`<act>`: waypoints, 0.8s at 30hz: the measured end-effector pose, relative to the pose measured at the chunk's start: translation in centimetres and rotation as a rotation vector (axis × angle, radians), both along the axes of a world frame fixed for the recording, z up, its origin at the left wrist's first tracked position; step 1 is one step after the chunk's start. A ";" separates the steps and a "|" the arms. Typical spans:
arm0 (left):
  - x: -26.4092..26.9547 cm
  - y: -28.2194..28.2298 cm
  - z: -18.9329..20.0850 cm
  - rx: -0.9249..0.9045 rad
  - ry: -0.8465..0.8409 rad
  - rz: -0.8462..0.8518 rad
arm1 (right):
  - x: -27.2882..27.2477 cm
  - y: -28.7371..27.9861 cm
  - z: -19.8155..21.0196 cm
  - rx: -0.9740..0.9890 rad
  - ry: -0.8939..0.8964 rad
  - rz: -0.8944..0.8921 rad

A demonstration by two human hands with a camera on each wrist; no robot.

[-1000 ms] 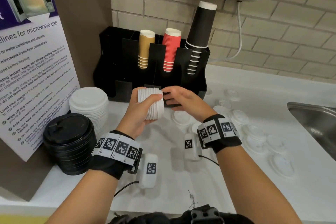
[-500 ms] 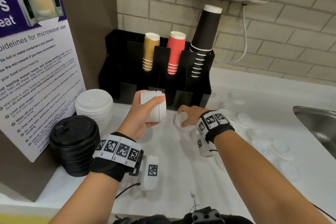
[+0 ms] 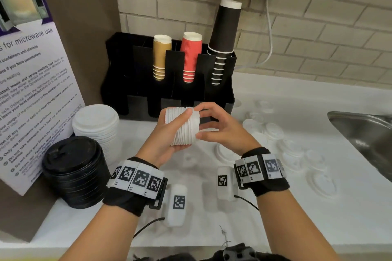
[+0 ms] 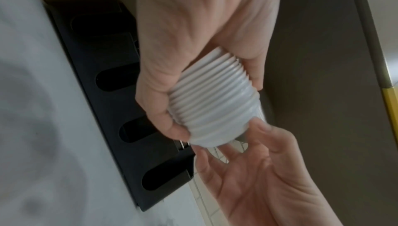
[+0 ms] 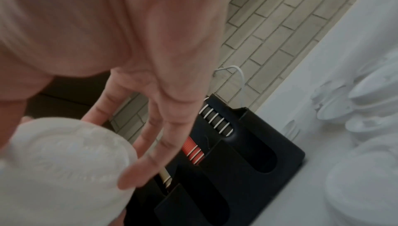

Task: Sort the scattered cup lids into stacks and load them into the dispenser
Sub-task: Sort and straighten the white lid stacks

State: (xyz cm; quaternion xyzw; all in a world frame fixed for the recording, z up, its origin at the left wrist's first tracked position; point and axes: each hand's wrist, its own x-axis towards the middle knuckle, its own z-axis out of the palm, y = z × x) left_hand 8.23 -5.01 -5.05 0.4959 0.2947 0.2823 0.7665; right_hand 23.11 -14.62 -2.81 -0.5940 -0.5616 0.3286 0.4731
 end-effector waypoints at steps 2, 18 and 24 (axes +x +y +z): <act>0.4 -0.5 0.0 0.010 -0.012 0.018 | 0.0 -0.4 -0.2 0.011 0.005 -0.026; 1.4 -0.9 -0.3 0.017 -0.056 0.082 | 3.9 -0.9 -0.2 -0.302 -0.251 -0.123; 1.1 -0.5 -0.5 0.032 -0.039 0.074 | 6.2 0.9 -3.4 -0.840 -0.878 -0.054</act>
